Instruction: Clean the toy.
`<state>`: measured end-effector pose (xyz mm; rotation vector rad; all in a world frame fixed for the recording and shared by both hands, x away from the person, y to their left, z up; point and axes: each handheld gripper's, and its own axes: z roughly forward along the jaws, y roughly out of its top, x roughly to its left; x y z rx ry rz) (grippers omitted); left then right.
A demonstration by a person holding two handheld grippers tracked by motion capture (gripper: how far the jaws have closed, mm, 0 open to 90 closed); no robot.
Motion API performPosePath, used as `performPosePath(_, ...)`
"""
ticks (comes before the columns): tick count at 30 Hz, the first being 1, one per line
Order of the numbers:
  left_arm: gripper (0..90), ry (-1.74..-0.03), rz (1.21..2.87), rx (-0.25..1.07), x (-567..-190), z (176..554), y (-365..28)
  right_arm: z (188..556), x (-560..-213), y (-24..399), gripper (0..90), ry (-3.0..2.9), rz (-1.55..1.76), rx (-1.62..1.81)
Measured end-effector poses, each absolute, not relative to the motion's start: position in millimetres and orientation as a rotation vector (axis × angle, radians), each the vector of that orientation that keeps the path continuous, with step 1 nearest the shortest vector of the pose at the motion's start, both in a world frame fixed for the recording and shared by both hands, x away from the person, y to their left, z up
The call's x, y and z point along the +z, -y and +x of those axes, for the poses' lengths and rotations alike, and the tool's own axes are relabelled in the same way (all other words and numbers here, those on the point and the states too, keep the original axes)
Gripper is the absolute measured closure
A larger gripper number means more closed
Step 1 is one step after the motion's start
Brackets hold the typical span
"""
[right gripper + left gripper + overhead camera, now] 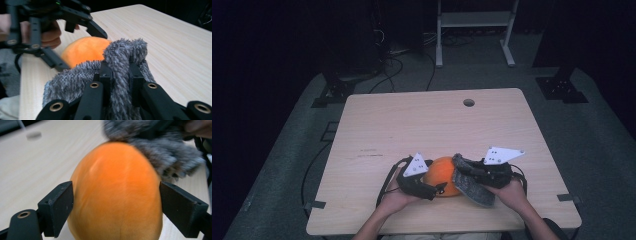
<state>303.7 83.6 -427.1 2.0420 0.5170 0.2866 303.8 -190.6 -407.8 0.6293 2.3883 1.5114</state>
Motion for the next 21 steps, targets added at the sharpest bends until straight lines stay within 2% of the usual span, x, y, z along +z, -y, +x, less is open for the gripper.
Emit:
performPosePath(3,30.6,-0.408,2.082,0.395,-427,297,-83,299,-404,186,77.4,-2.388,0.587,1.546)
performPosePath(6,34.8,-0.307,2.101,0.446,-426,289,-80,296,-397,181,77.4,-2.371,0.536,1.592)
performPosePath(10,32.1,-0.322,2.092,0.416,-426,292,-84,303,-400,189,77.5,-2.372,0.587,1.554)
performPosePath(14,17.6,-0.453,2.056,0.317,-424,301,-85,307,-407,202,77.5,-2.384,0.658,1.486)
performPosePath(21,17.2,-0.578,2.005,0.232,-423,311,-97,304,-408,198,77.5,-2.411,0.648,1.503)
